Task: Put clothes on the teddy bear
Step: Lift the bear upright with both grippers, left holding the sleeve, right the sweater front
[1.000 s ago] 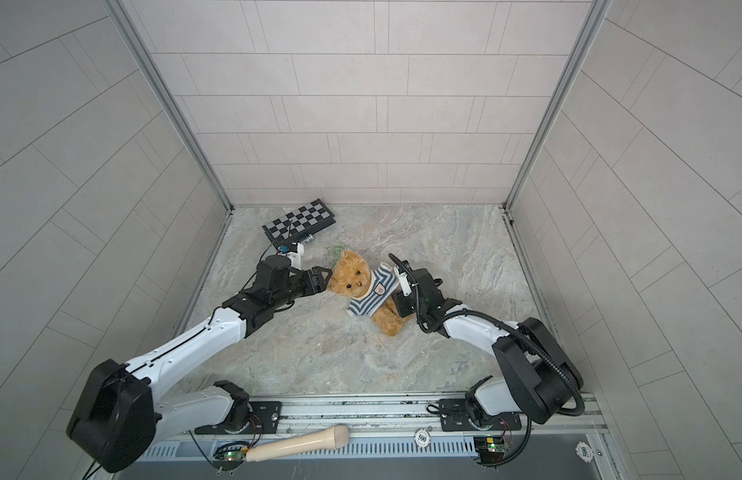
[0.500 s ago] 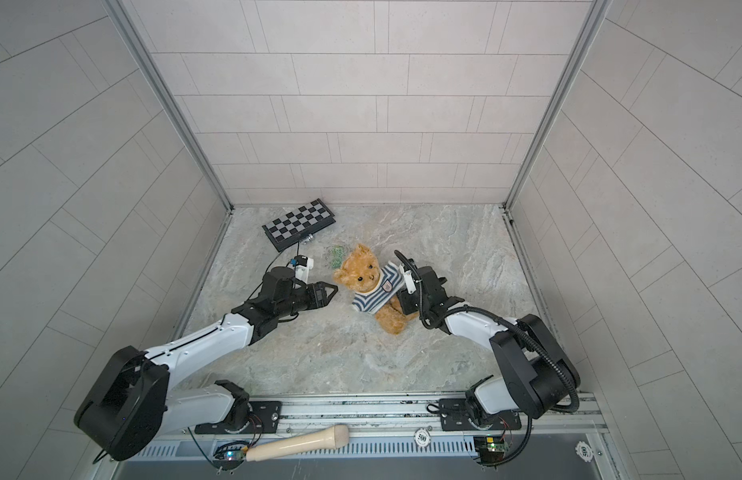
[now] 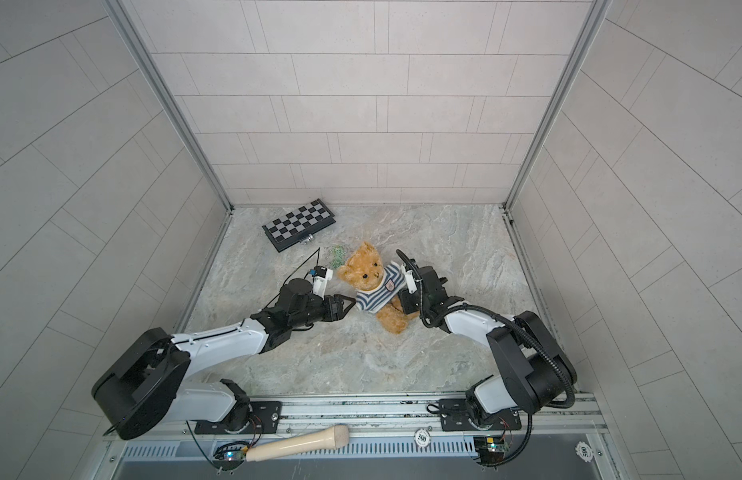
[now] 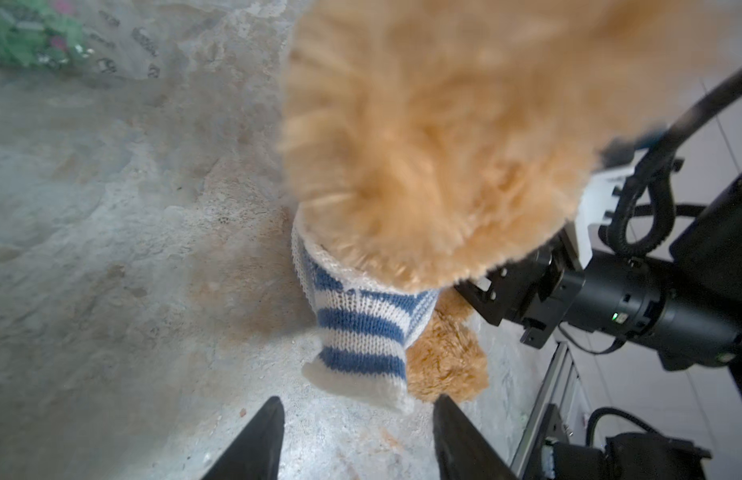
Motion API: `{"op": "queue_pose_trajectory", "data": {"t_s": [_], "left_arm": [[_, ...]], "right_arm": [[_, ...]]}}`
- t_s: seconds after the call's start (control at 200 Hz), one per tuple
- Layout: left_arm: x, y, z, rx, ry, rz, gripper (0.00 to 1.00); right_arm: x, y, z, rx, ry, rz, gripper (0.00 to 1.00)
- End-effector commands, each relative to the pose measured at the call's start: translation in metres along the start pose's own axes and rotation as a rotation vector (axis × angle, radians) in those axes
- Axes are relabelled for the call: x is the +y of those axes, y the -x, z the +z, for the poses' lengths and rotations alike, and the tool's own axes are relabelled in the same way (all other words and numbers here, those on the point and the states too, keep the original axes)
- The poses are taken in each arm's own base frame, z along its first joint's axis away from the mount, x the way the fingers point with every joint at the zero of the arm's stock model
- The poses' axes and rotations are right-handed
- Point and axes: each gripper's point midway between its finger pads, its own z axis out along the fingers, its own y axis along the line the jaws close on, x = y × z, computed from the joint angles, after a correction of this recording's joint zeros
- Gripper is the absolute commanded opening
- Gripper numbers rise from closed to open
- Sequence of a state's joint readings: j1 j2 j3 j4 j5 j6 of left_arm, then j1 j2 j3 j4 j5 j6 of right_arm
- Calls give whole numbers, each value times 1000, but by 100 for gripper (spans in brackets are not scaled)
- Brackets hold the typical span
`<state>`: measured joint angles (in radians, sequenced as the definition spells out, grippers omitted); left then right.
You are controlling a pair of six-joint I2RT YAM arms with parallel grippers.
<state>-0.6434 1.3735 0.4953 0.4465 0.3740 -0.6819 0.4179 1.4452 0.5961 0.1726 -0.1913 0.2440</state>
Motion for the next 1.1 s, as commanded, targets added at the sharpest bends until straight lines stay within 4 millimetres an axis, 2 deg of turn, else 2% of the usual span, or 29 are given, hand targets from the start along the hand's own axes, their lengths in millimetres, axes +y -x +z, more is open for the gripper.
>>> {"op": "queue_pose_trajectory", "data": {"t_s": [0.0, 0.245, 0.41, 0.496, 0.611, 0.736, 0.996, 1.096], "left_arm": [[-11, 8, 8, -34, -52, 16, 64], [-18, 8, 28, -16, -66, 17, 63], [-14, 13, 41, -43, -56, -19, 61], [-20, 13, 47, -48, -70, -24, 58], [-28, 12, 49, -57, -78, -26, 47], [-37, 5, 44, -58, -95, -34, 41], [-50, -26, 28, -30, -91, -43, 41], [-50, -30, 24, -36, -98, -60, 41]], "right_arm": [[-1, 0, 2, 8, 1, 13, 41], [2, 0, 3, 12, 24, 23, 41], [14, 2, 5, 10, 89, 28, 40], [19, 2, 5, 12, 126, 47, 39], [27, 0, 1, 19, 172, 78, 38], [31, -5, -13, -1, 193, 100, 38], [38, -2, -55, -51, 223, 111, 38], [34, -2, -73, -81, 197, 74, 38]]}}
